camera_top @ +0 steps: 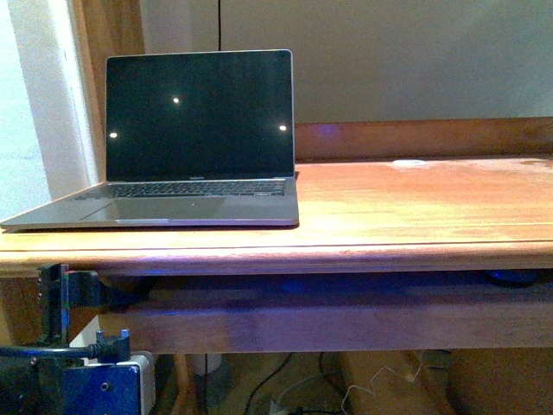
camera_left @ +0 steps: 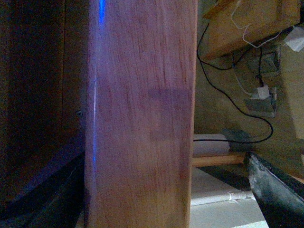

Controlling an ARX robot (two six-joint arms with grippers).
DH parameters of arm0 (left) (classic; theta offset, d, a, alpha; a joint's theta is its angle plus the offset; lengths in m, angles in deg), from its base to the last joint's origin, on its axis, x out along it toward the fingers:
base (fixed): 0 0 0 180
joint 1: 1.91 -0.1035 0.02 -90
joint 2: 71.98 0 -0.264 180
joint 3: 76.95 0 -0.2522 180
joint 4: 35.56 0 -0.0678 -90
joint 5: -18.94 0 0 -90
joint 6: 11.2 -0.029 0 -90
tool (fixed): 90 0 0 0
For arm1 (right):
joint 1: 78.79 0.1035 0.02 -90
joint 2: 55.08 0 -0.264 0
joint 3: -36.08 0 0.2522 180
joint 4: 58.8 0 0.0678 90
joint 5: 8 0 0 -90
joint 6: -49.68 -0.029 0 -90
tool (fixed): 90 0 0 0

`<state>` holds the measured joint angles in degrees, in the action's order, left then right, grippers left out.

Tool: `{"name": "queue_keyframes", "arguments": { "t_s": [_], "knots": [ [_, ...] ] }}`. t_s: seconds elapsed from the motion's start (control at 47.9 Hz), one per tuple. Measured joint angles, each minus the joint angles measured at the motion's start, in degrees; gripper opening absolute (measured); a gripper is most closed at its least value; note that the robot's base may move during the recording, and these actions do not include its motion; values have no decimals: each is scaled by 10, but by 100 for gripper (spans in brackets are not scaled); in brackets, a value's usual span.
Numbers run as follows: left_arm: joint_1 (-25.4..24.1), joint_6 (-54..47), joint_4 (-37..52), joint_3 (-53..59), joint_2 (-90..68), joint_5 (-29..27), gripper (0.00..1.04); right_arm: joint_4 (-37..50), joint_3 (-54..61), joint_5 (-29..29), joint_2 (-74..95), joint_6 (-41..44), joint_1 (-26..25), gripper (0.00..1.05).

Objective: Place mouse

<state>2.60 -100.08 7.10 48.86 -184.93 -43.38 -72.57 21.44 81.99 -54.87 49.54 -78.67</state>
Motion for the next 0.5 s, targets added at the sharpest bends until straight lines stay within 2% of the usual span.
{"name": "queue_keyframes", "arguments": {
  "t_s": [0.167,0.334,0.501],
  "knots": [
    [13,23,-44,-3,15,-12,97,0,0,0,0,0,0,97],
    [37,109,-156,-8,65,-38,97,0,0,0,0,0,0,97],
    [52,153,-229,-10,93,-38,97,0,0,0,0,0,0,97]
  ]
}}
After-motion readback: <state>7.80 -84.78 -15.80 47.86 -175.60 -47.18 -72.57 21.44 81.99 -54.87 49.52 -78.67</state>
